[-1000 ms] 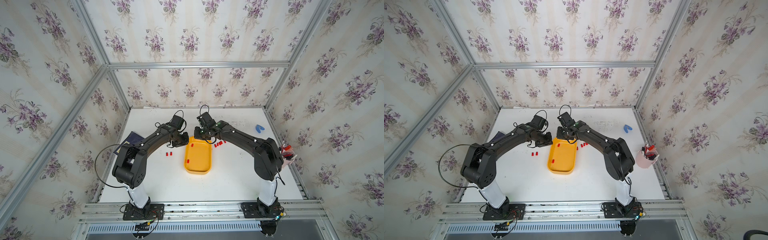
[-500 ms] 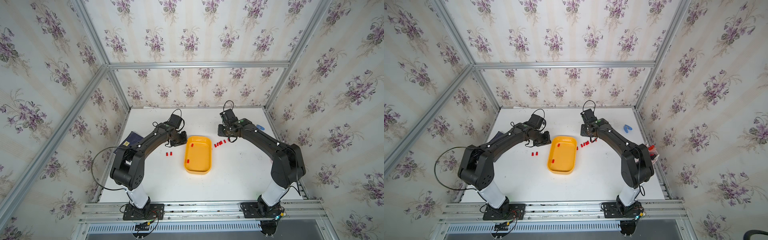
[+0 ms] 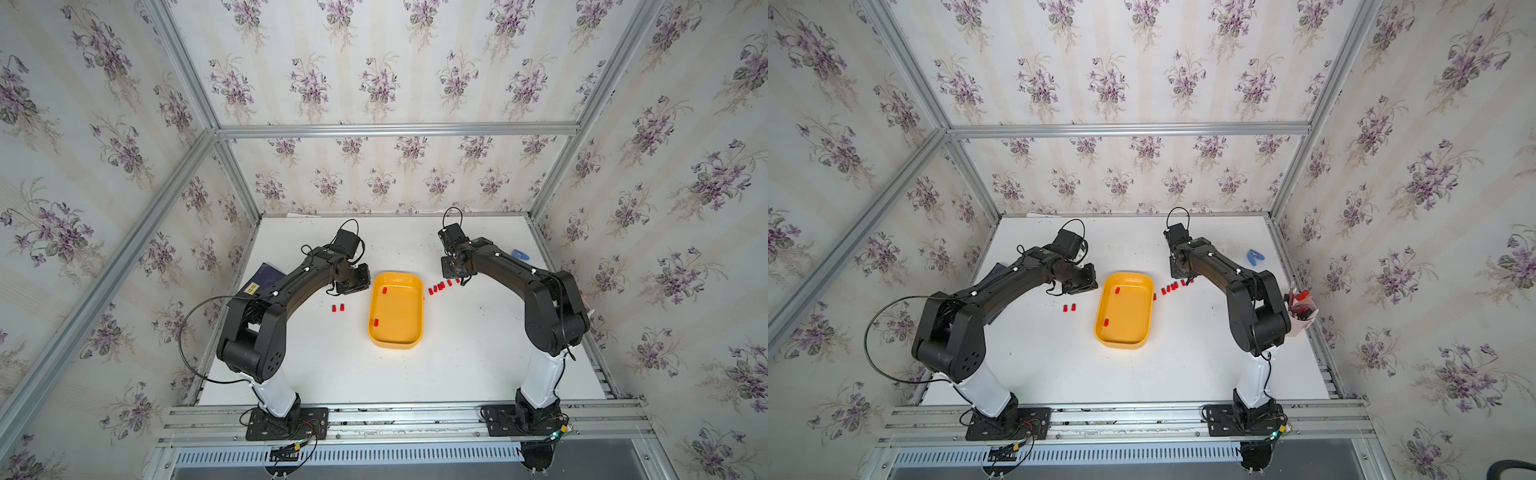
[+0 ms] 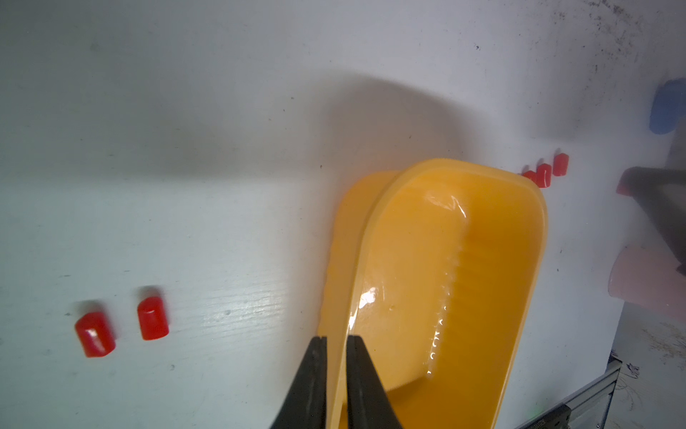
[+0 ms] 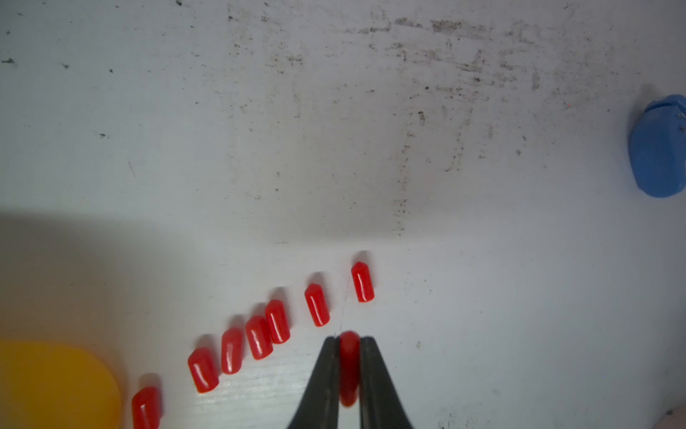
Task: Take the screw protection sleeves out of the storage box
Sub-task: Place the screw protection sleeve at the center of the board.
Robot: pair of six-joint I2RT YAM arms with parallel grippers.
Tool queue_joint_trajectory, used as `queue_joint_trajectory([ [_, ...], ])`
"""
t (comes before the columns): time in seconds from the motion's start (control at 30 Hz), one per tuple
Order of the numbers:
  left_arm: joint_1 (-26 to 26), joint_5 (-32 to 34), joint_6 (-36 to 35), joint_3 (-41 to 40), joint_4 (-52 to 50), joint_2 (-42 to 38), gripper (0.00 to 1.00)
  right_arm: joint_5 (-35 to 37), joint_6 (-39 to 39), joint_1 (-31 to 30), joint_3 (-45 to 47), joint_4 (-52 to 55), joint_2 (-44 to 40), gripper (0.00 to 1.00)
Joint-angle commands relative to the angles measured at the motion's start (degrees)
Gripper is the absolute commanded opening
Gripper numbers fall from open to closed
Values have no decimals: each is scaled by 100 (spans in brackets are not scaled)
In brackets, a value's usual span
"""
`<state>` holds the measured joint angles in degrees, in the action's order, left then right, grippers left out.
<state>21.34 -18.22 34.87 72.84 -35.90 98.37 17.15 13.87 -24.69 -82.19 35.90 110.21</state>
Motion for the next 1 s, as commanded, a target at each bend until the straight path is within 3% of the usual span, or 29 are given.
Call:
queue_joint_trajectory([
  [0.0,-15,38,-72,14,-76,37,16,141,-384,7,-159,-56,198,14],
  [0.47,-41,81,-37,2,-75,112,16,96,-610,-1,22,-280,681,14],
  [0.97,-43,71,-23,70,-76,152,16,300,-613,-1,92,-371,736,24],
])
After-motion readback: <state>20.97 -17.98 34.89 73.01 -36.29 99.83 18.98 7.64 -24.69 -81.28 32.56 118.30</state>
